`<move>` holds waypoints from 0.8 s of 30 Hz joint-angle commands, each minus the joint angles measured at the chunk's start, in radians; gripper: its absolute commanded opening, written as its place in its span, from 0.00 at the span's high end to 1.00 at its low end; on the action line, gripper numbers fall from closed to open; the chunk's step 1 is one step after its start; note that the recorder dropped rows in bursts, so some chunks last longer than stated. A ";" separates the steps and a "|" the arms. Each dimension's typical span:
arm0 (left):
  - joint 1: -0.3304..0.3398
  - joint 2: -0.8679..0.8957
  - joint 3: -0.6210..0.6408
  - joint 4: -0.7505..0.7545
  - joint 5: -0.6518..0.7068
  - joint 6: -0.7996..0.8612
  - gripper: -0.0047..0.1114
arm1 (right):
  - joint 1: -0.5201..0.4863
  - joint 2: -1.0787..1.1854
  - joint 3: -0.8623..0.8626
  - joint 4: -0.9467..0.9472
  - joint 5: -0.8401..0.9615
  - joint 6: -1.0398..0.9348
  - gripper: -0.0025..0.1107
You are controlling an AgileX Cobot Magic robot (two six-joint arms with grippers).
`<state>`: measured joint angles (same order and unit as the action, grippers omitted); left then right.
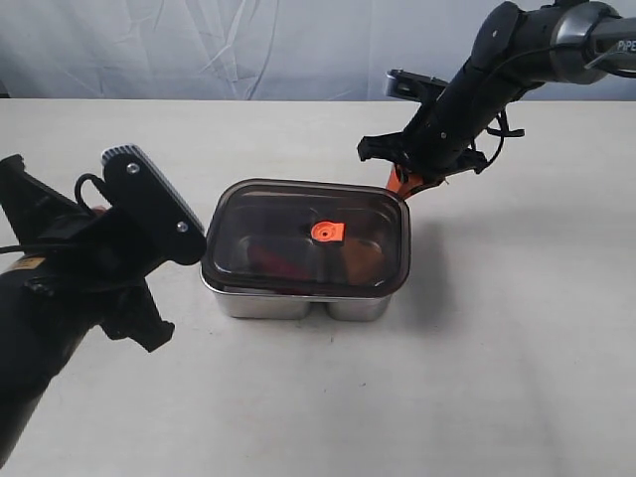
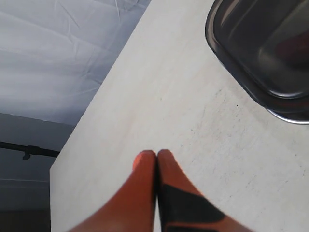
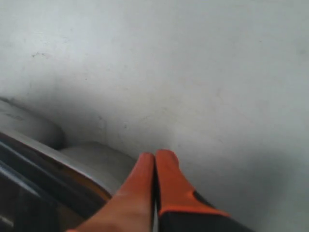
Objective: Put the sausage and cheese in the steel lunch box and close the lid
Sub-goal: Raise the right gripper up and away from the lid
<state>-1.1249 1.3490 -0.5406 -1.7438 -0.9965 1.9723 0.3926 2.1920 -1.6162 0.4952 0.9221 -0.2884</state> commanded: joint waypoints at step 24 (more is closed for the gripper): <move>0.184 -0.009 0.002 0.378 0.184 -0.210 0.96 | 0.084 -0.171 -0.027 -0.131 0.079 0.052 0.98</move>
<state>-1.0101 1.3490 -0.5406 -1.4951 -0.9147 1.8613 0.4347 2.0410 -1.6374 0.3455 0.9591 -0.2024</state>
